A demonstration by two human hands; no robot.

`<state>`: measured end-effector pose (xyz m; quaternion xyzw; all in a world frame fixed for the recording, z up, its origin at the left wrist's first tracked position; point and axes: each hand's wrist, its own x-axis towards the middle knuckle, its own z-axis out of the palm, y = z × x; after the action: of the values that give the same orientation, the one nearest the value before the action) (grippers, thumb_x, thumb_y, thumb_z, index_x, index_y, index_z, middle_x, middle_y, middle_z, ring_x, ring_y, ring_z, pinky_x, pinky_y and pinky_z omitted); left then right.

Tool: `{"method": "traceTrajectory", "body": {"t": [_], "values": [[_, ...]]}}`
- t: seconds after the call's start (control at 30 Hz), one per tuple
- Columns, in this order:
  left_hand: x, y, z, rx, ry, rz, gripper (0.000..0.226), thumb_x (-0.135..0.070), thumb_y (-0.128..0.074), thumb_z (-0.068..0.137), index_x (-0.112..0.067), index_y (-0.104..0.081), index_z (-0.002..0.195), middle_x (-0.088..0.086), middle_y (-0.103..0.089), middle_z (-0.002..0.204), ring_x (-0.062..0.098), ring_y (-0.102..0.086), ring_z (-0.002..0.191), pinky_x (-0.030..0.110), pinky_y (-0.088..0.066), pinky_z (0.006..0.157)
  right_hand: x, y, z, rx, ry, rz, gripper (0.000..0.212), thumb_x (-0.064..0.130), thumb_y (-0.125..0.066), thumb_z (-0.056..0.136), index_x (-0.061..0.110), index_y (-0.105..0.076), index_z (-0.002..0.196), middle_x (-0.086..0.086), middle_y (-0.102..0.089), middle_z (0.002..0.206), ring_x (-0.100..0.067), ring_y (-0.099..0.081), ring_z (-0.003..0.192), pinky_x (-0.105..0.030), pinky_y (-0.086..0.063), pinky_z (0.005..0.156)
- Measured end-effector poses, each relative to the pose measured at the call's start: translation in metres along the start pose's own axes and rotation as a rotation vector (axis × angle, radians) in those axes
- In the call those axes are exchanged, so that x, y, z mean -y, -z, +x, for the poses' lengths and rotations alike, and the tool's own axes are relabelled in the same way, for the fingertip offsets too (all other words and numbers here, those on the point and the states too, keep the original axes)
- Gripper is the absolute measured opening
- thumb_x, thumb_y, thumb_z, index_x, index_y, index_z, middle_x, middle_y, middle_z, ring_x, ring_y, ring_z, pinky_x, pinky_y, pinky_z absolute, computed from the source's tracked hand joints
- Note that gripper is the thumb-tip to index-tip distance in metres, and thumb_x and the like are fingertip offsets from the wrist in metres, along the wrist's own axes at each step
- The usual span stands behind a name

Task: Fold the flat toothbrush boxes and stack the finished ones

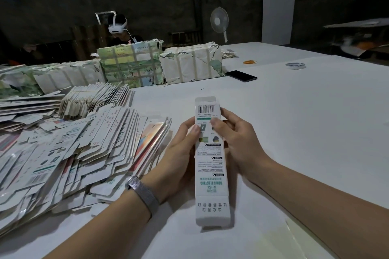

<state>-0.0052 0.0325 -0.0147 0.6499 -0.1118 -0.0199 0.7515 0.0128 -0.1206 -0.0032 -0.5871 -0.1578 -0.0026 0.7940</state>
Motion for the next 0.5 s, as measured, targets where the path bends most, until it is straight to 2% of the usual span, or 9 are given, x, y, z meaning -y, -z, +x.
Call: {"method": "traceTrajectory", "body": {"t": [0.07, 0.17, 0.3, 0.5], "values": [[-0.0002, -0.0015, 0.0003, -0.014, -0.018, 0.033, 0.043, -0.043, -0.054, 0.093, -0.031, -0.056, 0.135, 0.01, -0.074, 0.109, 0.027, -0.071, 0.095, 0.038, -0.057, 0.078, 0.0001, 0.0006, -0.001, 0.03, 0.027, -0.04, 0.029, 0.014, -0.059, 0.099, 0.019, -0.062, 0.127, -0.006, -0.077, 0.091, -0.022, -0.074, 0.077, -0.028, -0.058, 0.062], [0.0006, -0.0032, 0.0009, -0.028, -0.042, 0.083, 0.043, -0.045, -0.053, 0.092, -0.031, -0.056, 0.133, 0.007, -0.075, 0.108, 0.028, -0.072, 0.099, 0.04, -0.057, 0.083, 0.0002, 0.0005, -0.0013, 0.02, 0.086, -0.133, 0.024, 0.016, -0.058, 0.1, 0.027, -0.066, 0.12, -0.003, -0.077, 0.087, -0.02, -0.075, 0.076, -0.027, -0.058, 0.064], [0.0018, -0.0051, 0.0013, -0.034, -0.068, 0.111, 0.042, -0.047, -0.052, 0.09, -0.033, -0.053, 0.13, -0.001, -0.077, 0.103, 0.021, -0.074, 0.095, 0.038, -0.055, 0.083, -0.0005, 0.0, -0.0009, 0.024, 0.099, -0.205, 0.024, 0.019, -0.054, 0.102, 0.03, -0.066, 0.12, -0.004, -0.077, 0.093, -0.022, -0.075, 0.08, -0.032, -0.06, 0.069], [-0.0003, -0.0035, 0.0012, -0.091, -0.066, -0.009, 0.048, -0.048, -0.056, 0.088, -0.043, -0.041, 0.134, 0.002, -0.077, 0.107, 0.025, -0.075, 0.092, 0.036, -0.059, 0.072, 0.0003, -0.0039, -0.0035, 0.127, 0.073, -0.206, 0.027, 0.02, -0.05, 0.104, 0.031, -0.064, 0.124, -0.008, -0.076, 0.102, -0.029, -0.074, 0.089, -0.045, -0.061, 0.078]]}}
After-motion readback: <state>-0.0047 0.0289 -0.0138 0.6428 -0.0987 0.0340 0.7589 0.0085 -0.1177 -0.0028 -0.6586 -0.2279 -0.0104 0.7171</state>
